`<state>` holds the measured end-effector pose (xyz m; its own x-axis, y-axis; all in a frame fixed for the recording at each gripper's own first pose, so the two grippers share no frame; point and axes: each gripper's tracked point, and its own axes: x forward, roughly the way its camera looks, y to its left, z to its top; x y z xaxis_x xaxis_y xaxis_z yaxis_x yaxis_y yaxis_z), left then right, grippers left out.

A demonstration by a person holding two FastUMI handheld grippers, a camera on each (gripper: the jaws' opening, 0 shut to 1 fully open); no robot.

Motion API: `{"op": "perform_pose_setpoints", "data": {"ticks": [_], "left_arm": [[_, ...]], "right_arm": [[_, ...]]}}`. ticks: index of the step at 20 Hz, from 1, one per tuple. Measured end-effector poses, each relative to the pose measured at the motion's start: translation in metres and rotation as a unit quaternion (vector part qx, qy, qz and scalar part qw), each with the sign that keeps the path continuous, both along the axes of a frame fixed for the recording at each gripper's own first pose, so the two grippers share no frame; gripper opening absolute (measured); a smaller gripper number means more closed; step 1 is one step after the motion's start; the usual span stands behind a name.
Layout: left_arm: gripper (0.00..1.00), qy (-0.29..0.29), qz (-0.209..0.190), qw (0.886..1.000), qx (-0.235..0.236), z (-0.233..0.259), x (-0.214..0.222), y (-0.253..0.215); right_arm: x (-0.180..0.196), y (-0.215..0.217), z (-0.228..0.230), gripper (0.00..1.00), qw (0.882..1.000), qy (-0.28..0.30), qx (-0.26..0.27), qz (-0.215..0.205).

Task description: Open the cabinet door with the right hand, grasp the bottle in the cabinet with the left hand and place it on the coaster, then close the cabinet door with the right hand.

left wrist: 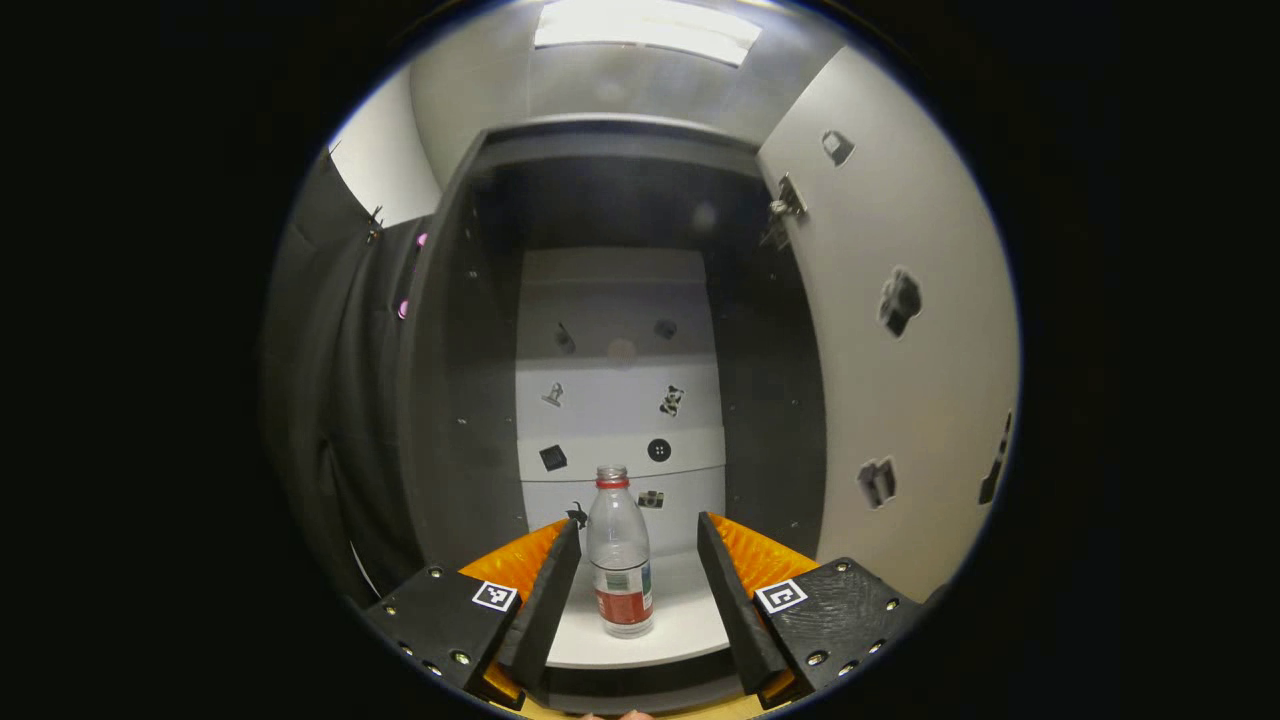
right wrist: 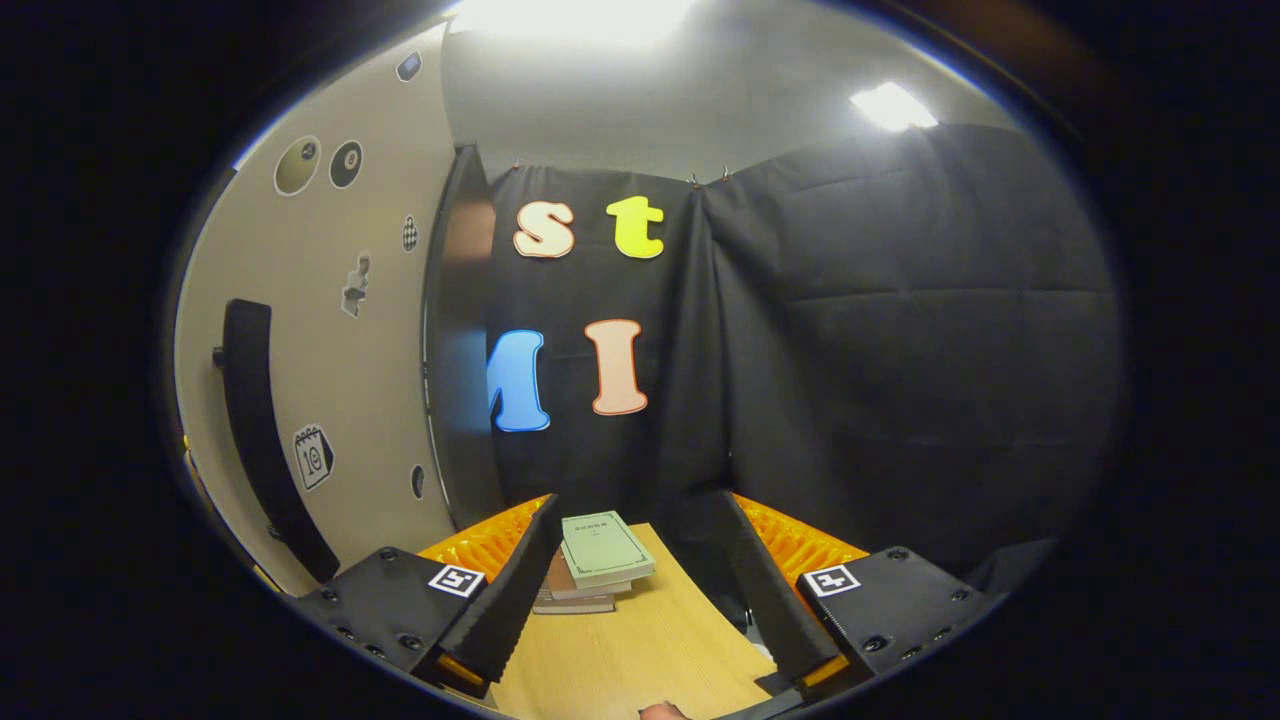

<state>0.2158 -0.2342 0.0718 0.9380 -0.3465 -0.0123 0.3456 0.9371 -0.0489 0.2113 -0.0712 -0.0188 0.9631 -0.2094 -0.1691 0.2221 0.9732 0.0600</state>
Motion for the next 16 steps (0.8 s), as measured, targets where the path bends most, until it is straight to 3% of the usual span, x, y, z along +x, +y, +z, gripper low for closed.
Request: {"op": "perform_pose_setpoints", "data": {"ticks": [9,16], "left_arm": [[0.68,0.023,-0.004,1.000,0.009,-0.040,0.052,-0.011],[0.68,0.037,0.002,0.999,0.022,-0.067,0.080,-0.016]], "right_arm": [[0.014,-0.001,-0.025,1.00,0.999,0.030,0.001,-0.045],[0.018,0.003,-0.035,1.00,0.998,0.043,0.000,-0.053]]}}
